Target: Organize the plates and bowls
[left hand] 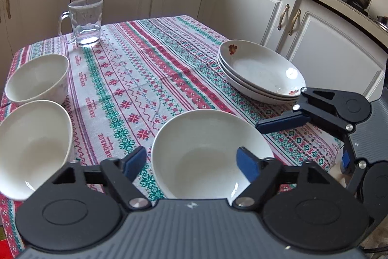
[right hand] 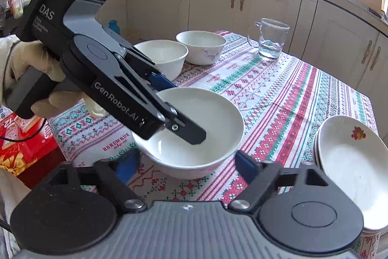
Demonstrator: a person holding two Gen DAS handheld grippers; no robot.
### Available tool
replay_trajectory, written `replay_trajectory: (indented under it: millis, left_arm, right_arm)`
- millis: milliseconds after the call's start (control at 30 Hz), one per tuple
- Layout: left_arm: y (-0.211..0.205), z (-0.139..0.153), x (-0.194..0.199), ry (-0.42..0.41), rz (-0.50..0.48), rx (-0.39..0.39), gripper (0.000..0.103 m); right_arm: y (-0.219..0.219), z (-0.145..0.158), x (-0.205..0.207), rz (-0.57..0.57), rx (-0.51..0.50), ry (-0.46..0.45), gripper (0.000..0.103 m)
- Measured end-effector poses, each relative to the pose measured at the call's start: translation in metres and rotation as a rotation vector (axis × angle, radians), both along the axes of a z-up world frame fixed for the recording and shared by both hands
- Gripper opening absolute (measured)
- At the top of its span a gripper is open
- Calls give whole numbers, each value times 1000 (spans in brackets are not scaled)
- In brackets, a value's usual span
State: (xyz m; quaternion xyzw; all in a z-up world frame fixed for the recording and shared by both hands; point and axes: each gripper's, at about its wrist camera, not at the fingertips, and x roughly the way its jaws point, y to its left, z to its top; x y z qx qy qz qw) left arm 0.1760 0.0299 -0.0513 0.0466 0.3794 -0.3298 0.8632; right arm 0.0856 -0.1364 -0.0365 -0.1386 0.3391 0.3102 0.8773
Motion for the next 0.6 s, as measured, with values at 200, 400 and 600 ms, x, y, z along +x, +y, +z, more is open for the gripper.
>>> replay_trajectory:
  millis: [200, 400, 600]
  left_arm:
    - [9, 11, -12, -77, 36, 20, 97]
    - [22, 14, -31, -141, 96, 64, 97]
    - [45, 13, -42, -175, 179, 123, 98]
  right_arm:
    - [1, 5, -2, 7, 5, -24, 103]
    - [0, 8, -3, -3, 14, -34, 103]
    - [-4, 16, -1, -3, 49, -42, 103]
